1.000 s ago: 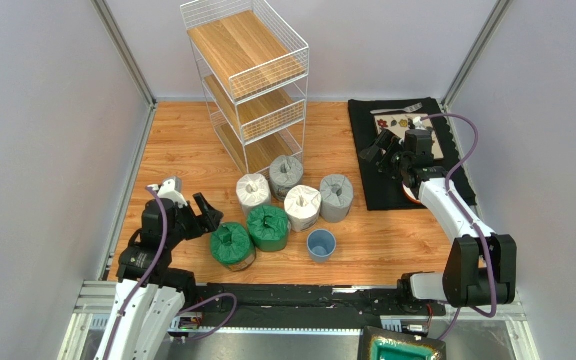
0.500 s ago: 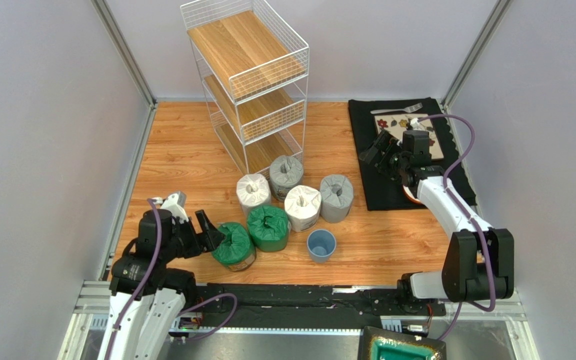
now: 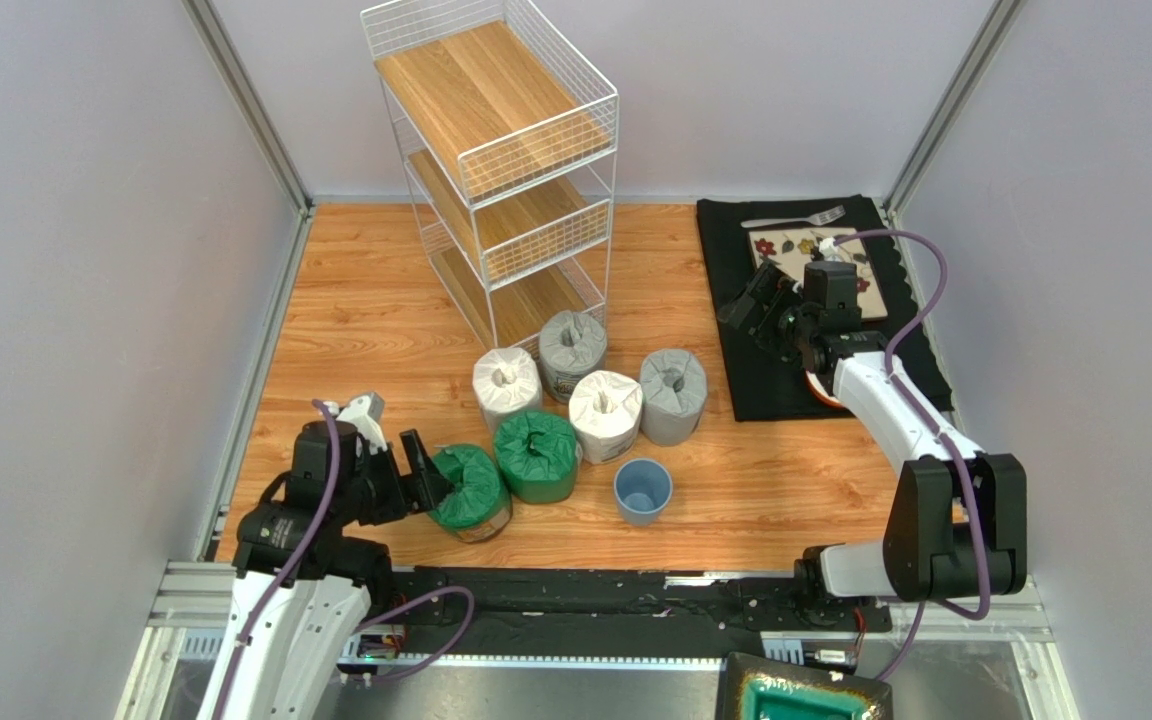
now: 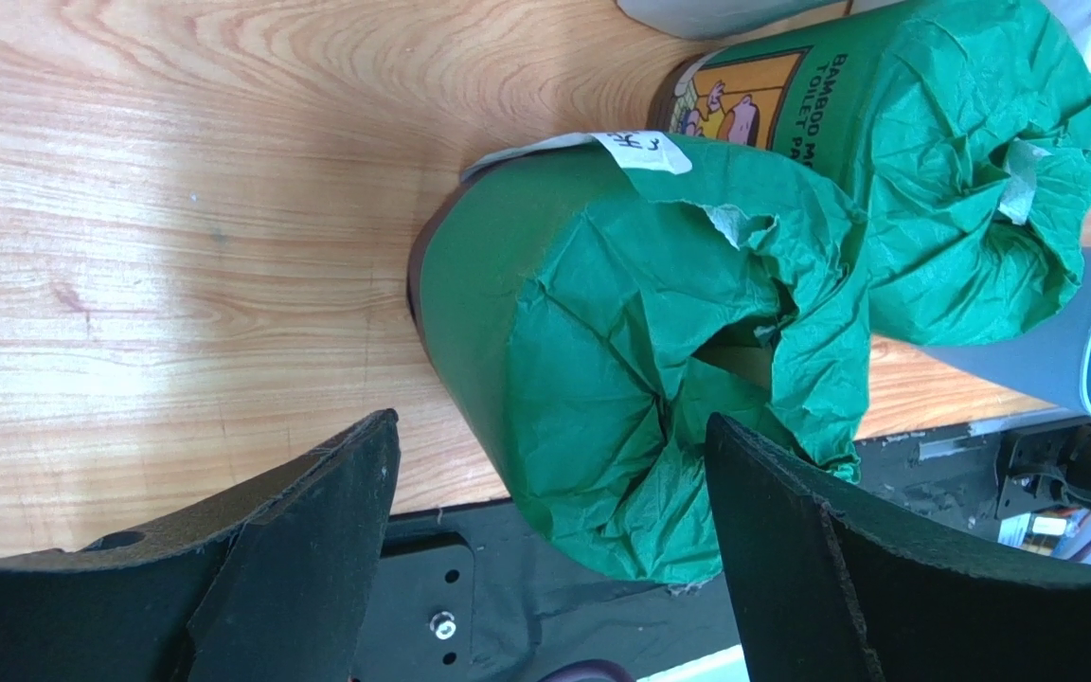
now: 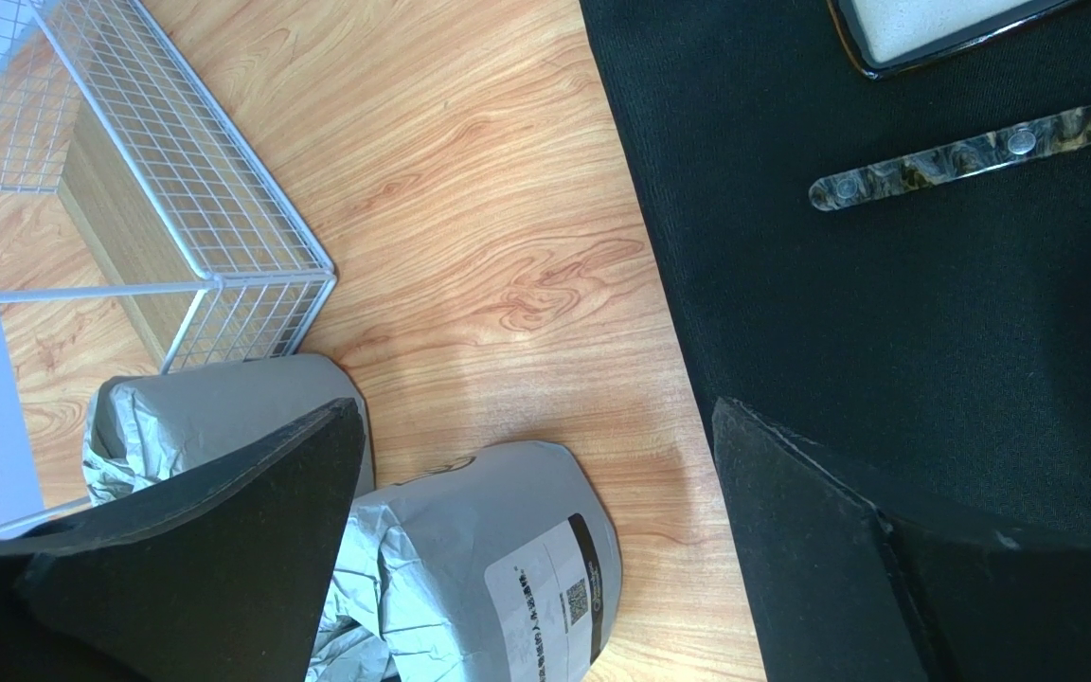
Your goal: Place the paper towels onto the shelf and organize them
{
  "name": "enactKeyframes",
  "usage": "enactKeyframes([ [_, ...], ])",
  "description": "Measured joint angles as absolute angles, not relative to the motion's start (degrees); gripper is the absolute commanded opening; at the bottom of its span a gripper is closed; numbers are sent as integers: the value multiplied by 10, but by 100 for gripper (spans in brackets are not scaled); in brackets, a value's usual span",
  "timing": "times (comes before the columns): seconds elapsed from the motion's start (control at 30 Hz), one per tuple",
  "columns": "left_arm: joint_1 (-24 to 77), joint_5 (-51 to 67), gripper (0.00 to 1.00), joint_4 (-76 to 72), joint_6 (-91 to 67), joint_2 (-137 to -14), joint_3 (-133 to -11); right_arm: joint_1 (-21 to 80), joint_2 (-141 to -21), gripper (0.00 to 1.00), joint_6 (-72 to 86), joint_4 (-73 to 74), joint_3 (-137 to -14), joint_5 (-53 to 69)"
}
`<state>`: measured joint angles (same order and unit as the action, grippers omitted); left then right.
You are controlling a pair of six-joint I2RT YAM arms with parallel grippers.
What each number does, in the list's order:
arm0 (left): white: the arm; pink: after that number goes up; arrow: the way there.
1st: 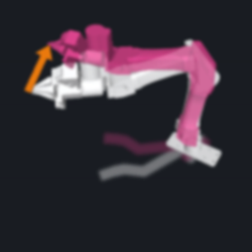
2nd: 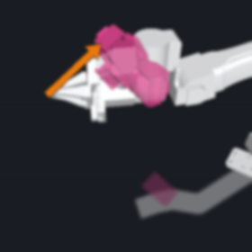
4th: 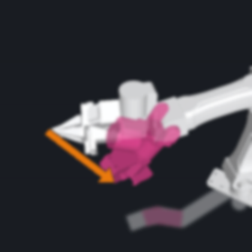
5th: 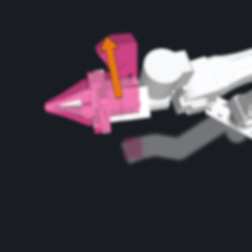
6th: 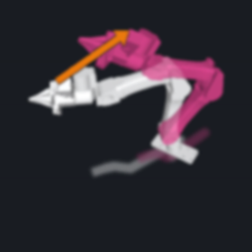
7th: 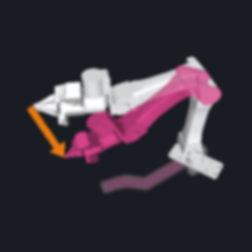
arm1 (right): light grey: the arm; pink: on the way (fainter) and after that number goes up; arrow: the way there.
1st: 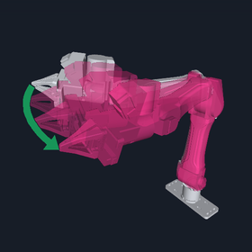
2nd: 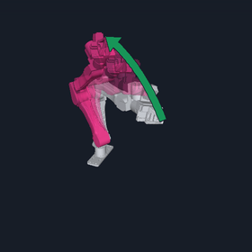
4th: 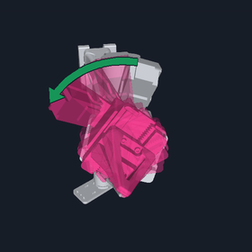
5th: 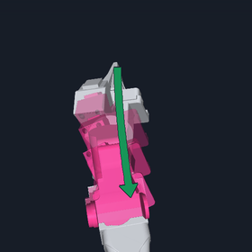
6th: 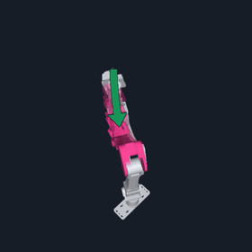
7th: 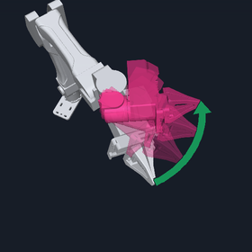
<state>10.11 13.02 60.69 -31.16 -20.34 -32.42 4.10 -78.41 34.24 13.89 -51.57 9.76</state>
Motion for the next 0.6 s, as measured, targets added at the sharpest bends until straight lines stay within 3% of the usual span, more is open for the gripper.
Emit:
enactKeyframes([
  [0.3,101,128,87,573,-312,-218,-320,41,-784,96,342,139,-516,98],
  [0.6,101,124,81,554,-311,-239,-300,41,-784,96,342,139,-516,97],
])
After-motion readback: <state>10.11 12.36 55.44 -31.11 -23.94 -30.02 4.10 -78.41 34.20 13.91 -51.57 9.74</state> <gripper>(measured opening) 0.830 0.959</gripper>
